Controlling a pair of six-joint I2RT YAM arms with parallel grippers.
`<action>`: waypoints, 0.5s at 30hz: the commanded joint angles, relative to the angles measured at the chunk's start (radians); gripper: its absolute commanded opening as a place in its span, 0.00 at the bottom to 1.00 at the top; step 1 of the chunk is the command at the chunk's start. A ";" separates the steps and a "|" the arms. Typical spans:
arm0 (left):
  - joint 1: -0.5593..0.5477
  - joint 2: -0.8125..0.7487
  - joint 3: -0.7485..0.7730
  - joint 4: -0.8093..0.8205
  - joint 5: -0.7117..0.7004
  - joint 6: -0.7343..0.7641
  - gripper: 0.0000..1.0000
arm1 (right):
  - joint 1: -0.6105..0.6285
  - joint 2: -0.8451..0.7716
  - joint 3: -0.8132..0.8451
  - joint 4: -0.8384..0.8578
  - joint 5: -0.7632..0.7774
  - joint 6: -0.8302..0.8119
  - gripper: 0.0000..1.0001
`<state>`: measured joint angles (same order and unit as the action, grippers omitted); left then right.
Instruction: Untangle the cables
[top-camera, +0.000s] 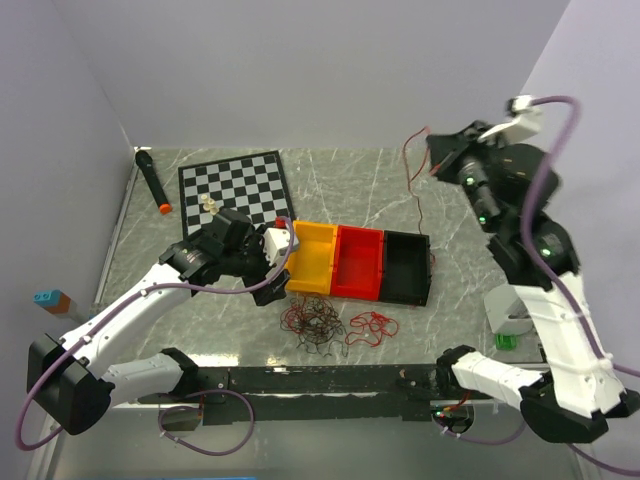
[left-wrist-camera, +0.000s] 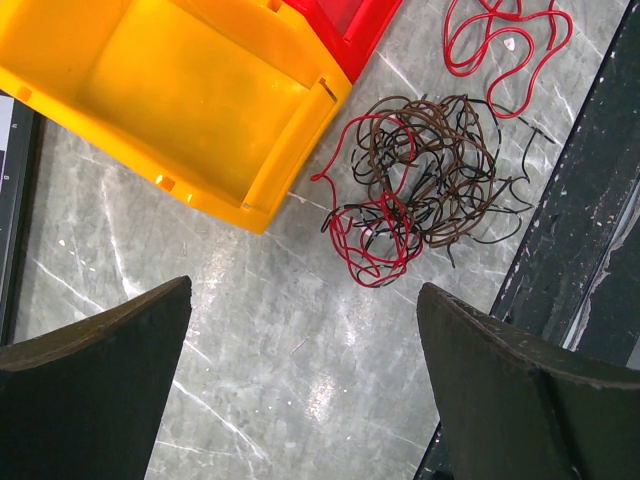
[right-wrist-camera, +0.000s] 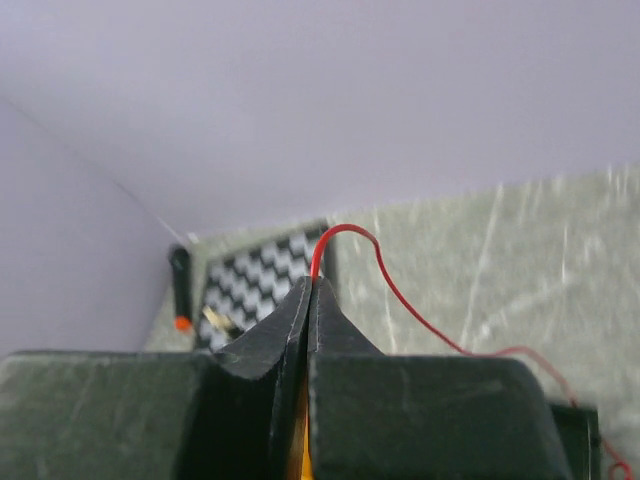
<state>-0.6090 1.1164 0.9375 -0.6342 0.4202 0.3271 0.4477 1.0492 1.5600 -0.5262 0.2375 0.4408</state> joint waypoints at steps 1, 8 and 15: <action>0.003 -0.010 0.040 -0.001 0.011 -0.007 0.99 | 0.006 -0.066 0.178 0.087 0.011 -0.085 0.00; 0.003 -0.015 0.046 -0.009 0.002 -0.003 0.99 | 0.006 -0.109 0.262 0.120 -0.050 -0.119 0.00; 0.003 -0.010 0.055 -0.012 0.005 -0.010 0.99 | 0.006 -0.112 0.275 0.112 -0.064 -0.126 0.00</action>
<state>-0.6090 1.1164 0.9520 -0.6495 0.4202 0.3271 0.4484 0.9180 1.8278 -0.4095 0.1936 0.3408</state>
